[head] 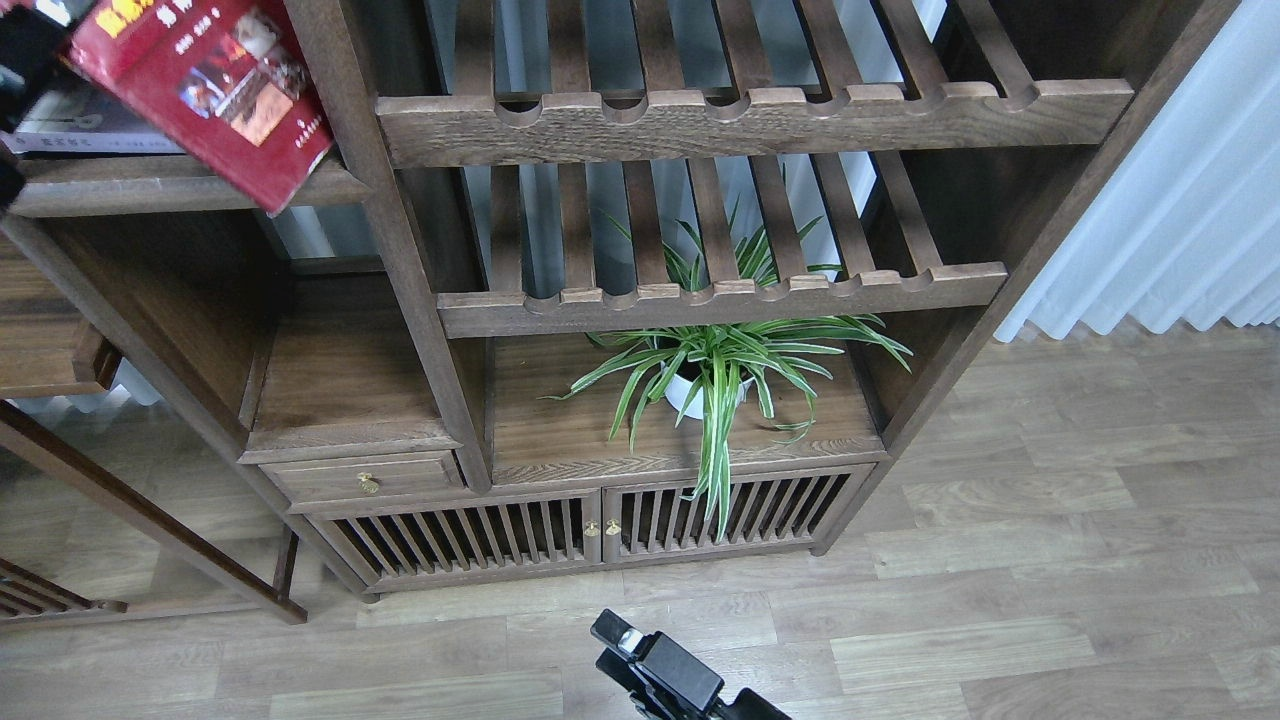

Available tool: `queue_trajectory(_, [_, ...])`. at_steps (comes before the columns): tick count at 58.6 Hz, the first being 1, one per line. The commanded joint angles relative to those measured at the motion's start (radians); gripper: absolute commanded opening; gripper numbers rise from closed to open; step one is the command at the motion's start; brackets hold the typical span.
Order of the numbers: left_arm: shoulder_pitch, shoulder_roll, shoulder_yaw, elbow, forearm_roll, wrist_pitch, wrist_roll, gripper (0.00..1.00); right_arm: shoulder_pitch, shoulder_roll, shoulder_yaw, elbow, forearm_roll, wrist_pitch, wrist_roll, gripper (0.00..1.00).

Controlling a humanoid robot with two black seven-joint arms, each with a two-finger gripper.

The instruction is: Organize books on shelf

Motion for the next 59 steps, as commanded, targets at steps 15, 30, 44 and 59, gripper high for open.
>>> queue_trajectory(15, [-0.132, 0.142, 0.052, 0.091, 0.045, 0.0, 0.009, 0.01, 0.0, 0.0, 0.001, 0.005, 0.0, 0.0, 0.0, 0.97])
queue_trajectory(30, [-0.33, 0.042, 0.17, 0.2, 0.173, 0.0, 0.009, 0.0, 0.0, 0.0, 0.001, 0.008, 0.0, 0.0, 0.0, 0.97])
queue_trajectory(44, [-0.496, -0.003, 0.233, 0.307, 0.295, 0.0, 0.012, 0.01, 0.0, 0.0, 0.003, 0.011, 0.0, 0.0, 0.003, 0.97])
queue_trajectory(59, [-0.528, -0.052, 0.277, 0.375, 0.326, 0.0, 0.037, 0.01, 0.0, 0.0, 0.009, 0.014, 0.0, 0.0, 0.005, 0.97])
